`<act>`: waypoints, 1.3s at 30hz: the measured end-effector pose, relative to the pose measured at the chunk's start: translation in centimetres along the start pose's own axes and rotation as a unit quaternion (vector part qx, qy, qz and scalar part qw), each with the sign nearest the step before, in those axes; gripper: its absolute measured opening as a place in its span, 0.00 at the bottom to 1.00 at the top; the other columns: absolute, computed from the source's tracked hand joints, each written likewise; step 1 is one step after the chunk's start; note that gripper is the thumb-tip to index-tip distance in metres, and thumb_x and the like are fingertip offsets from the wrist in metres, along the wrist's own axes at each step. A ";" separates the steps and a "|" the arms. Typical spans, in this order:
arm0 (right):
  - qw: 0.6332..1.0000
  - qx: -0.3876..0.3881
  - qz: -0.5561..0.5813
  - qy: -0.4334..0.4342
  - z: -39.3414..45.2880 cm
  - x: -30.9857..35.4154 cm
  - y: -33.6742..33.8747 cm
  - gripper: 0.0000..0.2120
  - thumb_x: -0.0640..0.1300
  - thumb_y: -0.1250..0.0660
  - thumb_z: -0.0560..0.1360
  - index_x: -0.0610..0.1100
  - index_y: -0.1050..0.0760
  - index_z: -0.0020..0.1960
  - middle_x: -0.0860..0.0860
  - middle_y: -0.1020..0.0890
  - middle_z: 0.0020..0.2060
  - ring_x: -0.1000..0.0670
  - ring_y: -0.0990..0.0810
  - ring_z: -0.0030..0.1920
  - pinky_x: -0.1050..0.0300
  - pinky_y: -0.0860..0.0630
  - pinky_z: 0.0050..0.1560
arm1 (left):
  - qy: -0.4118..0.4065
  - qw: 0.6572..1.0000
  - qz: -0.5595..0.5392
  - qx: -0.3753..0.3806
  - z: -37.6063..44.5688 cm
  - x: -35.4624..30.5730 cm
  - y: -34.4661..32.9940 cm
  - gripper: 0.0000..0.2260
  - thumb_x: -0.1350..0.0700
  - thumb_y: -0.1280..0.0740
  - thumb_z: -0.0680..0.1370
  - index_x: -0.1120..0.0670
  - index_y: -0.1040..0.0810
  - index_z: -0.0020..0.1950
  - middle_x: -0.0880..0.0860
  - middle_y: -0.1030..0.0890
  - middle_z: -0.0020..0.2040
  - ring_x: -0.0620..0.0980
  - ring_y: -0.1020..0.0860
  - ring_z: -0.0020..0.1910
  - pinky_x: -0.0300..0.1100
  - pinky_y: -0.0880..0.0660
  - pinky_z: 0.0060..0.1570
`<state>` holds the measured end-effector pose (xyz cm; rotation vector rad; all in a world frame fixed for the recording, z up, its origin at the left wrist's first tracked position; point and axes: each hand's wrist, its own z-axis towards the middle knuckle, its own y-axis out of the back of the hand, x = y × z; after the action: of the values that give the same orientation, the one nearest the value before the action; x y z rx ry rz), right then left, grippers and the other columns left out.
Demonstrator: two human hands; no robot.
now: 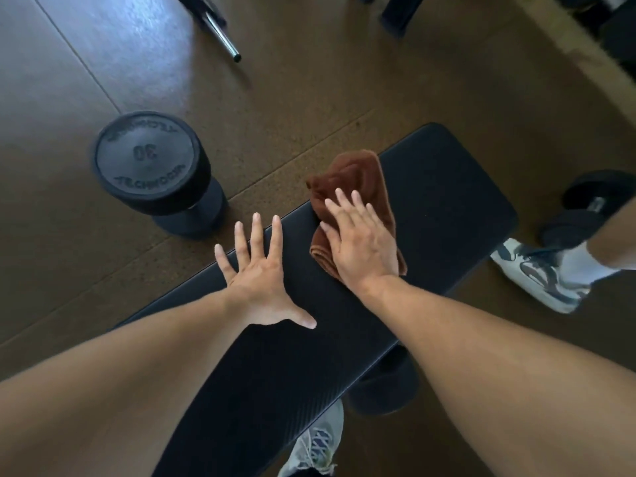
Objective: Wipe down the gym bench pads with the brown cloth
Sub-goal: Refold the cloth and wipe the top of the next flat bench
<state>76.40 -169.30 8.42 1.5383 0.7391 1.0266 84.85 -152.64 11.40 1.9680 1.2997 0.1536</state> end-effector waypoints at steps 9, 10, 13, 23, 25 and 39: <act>0.998 0.009 -0.011 -0.069 -8.5 8.3 -2.3 0.24 0.54 0.49 0.86 0.46 0.31 0.78 0.47 0.30 0.78 0.44 0.34 0.80 0.45 0.34 0.78 | -0.150 0.979 0.138 0.023 -4.7 5.3 -1.6 0.74 0.22 0.28 0.54 0.48 0.79 0.76 0.52 0.82 0.73 0.55 0.84 0.70 0.57 0.75 0.73; 0.997 0.008 -0.013 -0.073 -9.3 9.3 -2.5 0.24 0.54 0.49 0.86 0.47 0.31 0.78 0.47 0.30 0.78 0.44 0.33 0.79 0.45 0.33 0.78 | -0.157 0.977 0.144 0.023 -5.2 5.7 -2.1 0.73 0.22 0.28 0.55 0.49 0.78 0.76 0.52 0.83 0.73 0.55 0.84 0.70 0.57 0.75 0.73; 0.996 0.010 -0.016 -0.088 -11.9 12.2 -3.2 0.25 0.53 0.50 0.85 0.47 0.30 0.78 0.48 0.29 0.78 0.45 0.33 0.79 0.44 0.32 0.77 | -0.173 0.972 0.156 0.029 -7.2 7.2 -3.0 0.72 0.21 0.30 0.56 0.50 0.78 0.76 0.51 0.83 0.73 0.53 0.84 0.70 0.55 0.75 0.73; 0.988 0.075 0.034 -0.127 -6.1 8.9 -1.6 0.28 0.60 0.56 0.86 0.55 0.52 0.84 0.52 0.52 0.85 0.46 0.59 0.84 0.41 0.62 0.82 | -0.172 0.974 0.113 -0.098 -5.8 4.8 -2.5 0.65 0.20 0.36 0.61 0.50 0.70 0.80 0.52 0.73 0.79 0.51 0.76 0.76 0.53 0.69 0.77; 0.987 0.078 0.034 -0.137 -3.1 6.3 -0.9 0.28 0.59 0.57 0.86 0.56 0.54 0.85 0.53 0.55 0.85 0.47 0.62 0.84 0.42 0.63 0.82 | -0.171 0.975 0.093 -0.109 -3.6 1.5 -1.5 0.66 0.21 0.33 0.62 0.50 0.73 0.79 0.52 0.75 0.78 0.51 0.79 0.74 0.54 0.71 0.76; 0.996 0.031 -0.014 -0.077 10.6 -17.8 5.3 0.25 0.57 0.54 0.87 0.55 0.43 0.83 0.54 0.44 0.84 0.48 0.51 0.84 0.45 0.55 0.83 | -0.068 0.993 0.060 -0.071 5.7 -10.6 0.3 0.73 0.17 0.35 0.54 0.51 0.79 0.75 0.50 0.80 0.75 0.51 0.82 0.72 0.59 0.73 0.74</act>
<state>77.88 -190.58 9.26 1.6357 0.6868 0.8604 82.83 -164.47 10.68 1.9003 1.0551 0.1628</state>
